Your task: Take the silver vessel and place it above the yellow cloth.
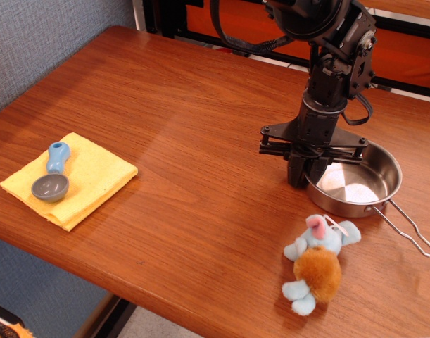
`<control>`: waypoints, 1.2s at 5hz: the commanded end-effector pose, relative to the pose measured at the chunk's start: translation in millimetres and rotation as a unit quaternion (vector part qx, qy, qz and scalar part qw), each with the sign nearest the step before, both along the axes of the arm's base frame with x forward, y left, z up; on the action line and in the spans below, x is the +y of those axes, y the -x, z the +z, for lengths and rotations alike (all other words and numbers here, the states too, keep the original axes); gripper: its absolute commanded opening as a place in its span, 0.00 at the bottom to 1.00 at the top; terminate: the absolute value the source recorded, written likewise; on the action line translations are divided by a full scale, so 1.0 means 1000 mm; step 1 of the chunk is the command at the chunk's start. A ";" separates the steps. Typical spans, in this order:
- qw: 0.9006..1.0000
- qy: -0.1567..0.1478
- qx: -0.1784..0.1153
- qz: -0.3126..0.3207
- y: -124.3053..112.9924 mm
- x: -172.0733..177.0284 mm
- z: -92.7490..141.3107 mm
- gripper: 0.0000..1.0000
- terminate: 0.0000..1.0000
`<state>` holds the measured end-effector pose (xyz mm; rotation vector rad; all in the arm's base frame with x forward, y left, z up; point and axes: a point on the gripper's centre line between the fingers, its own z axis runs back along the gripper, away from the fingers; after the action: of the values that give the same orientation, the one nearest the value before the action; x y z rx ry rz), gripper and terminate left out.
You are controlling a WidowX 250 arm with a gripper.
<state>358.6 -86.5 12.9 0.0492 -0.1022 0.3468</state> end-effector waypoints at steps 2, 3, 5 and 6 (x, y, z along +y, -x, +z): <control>0.993 0.042 -0.073 0.082 -0.019 0.026 0.073 0.00 0.00; 0.992 0.050 -0.066 0.099 -0.019 0.070 0.083 0.00 0.00; 0.976 0.064 -0.046 0.201 -0.009 0.156 0.065 0.00 0.00; 0.971 0.037 -0.058 0.230 0.000 0.184 0.055 0.00 0.00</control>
<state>358.0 90.8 53.5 -0.0203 -0.1470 0.8182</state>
